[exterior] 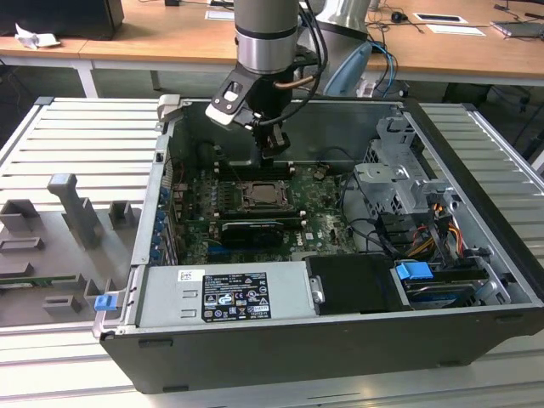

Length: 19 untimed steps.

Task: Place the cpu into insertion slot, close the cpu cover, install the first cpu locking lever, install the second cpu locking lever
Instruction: 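Install the first cpu locking lever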

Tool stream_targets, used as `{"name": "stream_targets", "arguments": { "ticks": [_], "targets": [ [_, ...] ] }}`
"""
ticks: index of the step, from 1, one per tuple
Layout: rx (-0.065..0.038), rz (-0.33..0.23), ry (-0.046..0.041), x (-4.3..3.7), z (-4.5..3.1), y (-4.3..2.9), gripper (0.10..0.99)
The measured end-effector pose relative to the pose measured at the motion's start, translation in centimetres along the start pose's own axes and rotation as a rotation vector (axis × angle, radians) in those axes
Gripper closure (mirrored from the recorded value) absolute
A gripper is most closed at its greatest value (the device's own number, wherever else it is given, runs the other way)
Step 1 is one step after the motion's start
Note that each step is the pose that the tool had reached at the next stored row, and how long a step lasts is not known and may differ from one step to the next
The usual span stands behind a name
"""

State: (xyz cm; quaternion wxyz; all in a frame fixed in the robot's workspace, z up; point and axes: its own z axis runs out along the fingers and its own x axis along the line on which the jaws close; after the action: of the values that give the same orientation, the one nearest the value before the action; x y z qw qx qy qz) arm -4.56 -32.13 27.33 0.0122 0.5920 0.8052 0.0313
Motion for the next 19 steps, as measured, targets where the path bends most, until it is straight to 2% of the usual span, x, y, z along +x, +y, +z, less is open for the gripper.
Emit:
{"name": "stream_targets", "arguments": {
  "ticks": [2,7,19],
  "targets": [
    [0.001,-0.055,0.0034,-0.01,0.04,-0.01,0.98],
    [0.002,-0.124,0.0078,-0.08,0.06,-0.04,0.98],
    [0.004,-0.25,0.016,-0.09,0.11,-0.04,0.98]
  ]
}}
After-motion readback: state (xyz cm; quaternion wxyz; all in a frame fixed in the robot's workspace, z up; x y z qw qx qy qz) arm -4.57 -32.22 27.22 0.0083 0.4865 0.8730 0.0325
